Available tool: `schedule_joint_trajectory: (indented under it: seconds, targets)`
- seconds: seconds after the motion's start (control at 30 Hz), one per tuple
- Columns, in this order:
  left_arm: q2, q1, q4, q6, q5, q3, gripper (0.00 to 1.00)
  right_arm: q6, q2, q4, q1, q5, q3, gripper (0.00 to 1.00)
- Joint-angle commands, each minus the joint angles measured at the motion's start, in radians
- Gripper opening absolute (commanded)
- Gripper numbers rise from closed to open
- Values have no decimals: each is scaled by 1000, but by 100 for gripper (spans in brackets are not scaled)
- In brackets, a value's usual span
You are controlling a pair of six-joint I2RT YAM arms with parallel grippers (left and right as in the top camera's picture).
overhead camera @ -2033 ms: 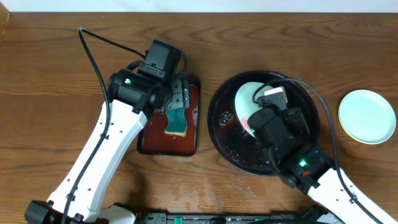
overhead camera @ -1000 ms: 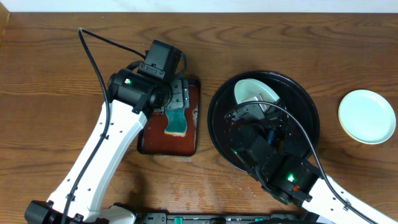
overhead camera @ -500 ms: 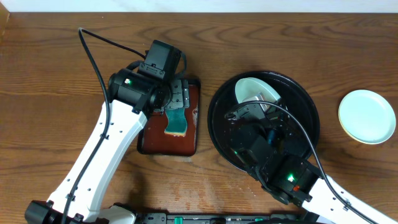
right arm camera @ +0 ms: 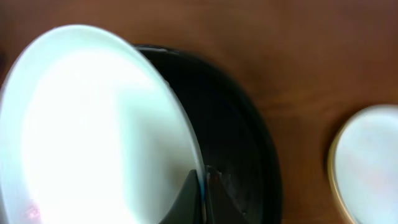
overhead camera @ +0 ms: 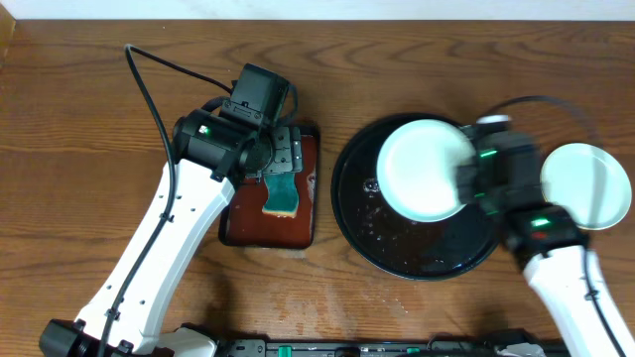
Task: Clean dirty plates on tray and stack at the side
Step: 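Lift the pale green plate with right gripper and carry it right, then place the plate on the stack right of the tray and release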
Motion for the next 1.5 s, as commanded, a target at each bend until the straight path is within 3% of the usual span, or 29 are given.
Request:
schedule_joint_trajectory:
  seconds: [0.0, 0.2, 0.33, 0.47, 0.7, 0.77, 0.83, 0.87, 1.03, 1.17, 1.27, 1.33, 1.4, 1.47]
  targets:
    - [-5, 8, -2, -2, 2, 16, 83, 167, -8, 3, -256, -299, 11, 1]
    - [-5, 8, -2, -2, 2, 16, 82, 263, 31, 33, -624, -260, 11, 1]
    - [-5, 8, -2, -2, 2, 16, 83, 376, 120, 80, -794, -158, 11, 1]
    - [-5, 8, -2, -2, 2, 16, 83, 437, 240, 178, -906, -159, 11, 1]
    - [-5, 8, -3, -2, 2, 16, 82, 404, 403, 255, -954, -166, 11, 1]
    - [-5, 8, -2, -2, 2, 16, 83, 309, 420, 267, -946, -204, 11, 5]
    - [-5, 8, -2, -2, 2, 16, 83, 299, 412, 256, -927, -206, 12, 48]
    - [-5, 8, -2, -2, 2, 16, 83, 299, 401, 255, -916, -219, 14, 53]
    - [-5, 8, -2, -2, 2, 16, 83, 265, 204, 256, -782, -451, 37, 45]
    - [-5, 8, -2, -2, 2, 16, 83, 232, 15, 235, -599, -682, 39, 44]
    - [-5, 8, -2, -2, 2, 16, 83, 188, -96, 165, -431, -719, 39, 46]
    - [-5, 8, -3, -2, 2, 16, 83, 175, -158, 105, -319, -694, 39, 55]
    - [-5, 8, -2, -2, 2, 16, 83, 176, -201, 67, -220, -664, 39, 99]
    - [-5, 8, -2, -2, 2, 16, 83, 190, -224, 62, -133, -680, 39, 99]
